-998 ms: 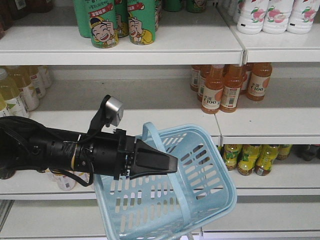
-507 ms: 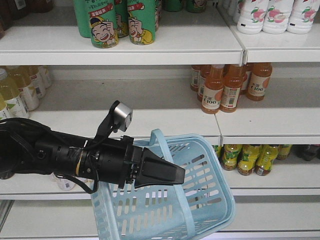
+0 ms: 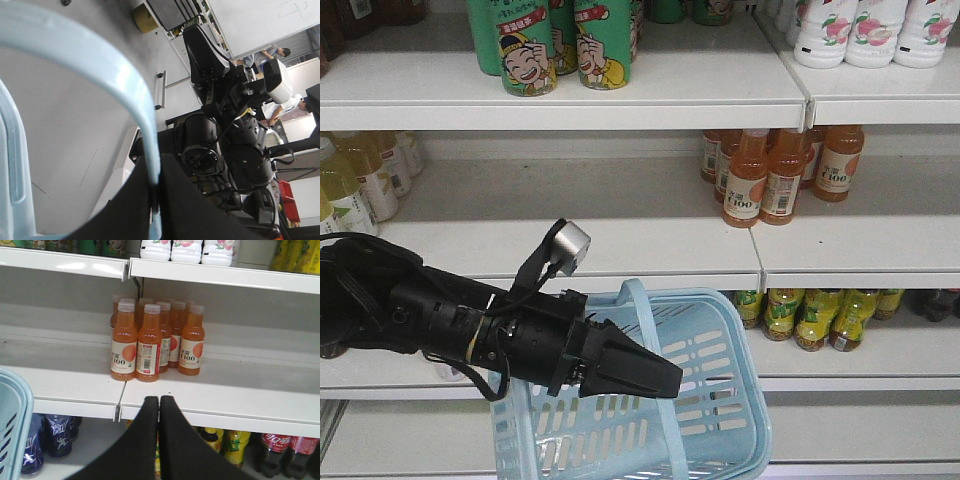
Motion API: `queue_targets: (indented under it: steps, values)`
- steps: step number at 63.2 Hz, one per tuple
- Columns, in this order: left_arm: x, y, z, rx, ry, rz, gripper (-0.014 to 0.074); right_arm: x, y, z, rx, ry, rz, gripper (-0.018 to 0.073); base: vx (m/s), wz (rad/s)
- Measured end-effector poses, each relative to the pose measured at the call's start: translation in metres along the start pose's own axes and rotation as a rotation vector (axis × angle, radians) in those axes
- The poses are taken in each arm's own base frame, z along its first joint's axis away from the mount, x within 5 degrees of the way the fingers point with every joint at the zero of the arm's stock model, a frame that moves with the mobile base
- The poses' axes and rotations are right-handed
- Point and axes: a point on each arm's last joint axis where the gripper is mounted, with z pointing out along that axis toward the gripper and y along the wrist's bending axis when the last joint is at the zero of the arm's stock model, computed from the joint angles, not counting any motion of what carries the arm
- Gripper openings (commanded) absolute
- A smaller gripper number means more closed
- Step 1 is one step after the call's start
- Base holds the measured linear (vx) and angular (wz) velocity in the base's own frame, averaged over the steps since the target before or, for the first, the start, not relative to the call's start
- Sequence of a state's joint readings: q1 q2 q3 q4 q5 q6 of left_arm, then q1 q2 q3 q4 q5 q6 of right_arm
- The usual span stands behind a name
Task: Place coke in basket with both arms
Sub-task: 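Turn the base away from the shelf holding the basket in the left gripper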
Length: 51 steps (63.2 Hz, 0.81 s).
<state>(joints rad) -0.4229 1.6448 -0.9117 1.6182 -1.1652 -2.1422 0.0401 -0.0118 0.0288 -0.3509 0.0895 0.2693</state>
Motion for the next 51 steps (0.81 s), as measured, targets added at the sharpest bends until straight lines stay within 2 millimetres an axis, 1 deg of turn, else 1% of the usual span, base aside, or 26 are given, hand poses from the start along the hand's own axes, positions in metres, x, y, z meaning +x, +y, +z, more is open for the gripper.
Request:
queue_targets:
  steps: [30, 51]
  values:
    - [0.0003, -0.0001, 0.0000, 0.001, 0.003, 0.001, -0.0006, 0.0000, 0.0000, 0.0000, 0.000, 0.000, 0.000, -0.0005, 0.00, -0.02]
    - [0.0004, -0.0001, 0.0000, 0.001, 0.004, 0.001, -0.0006, 0.0000, 0.0000, 0.0000, 0.000, 0.000, 0.000, -0.0005, -0.02, -0.21]
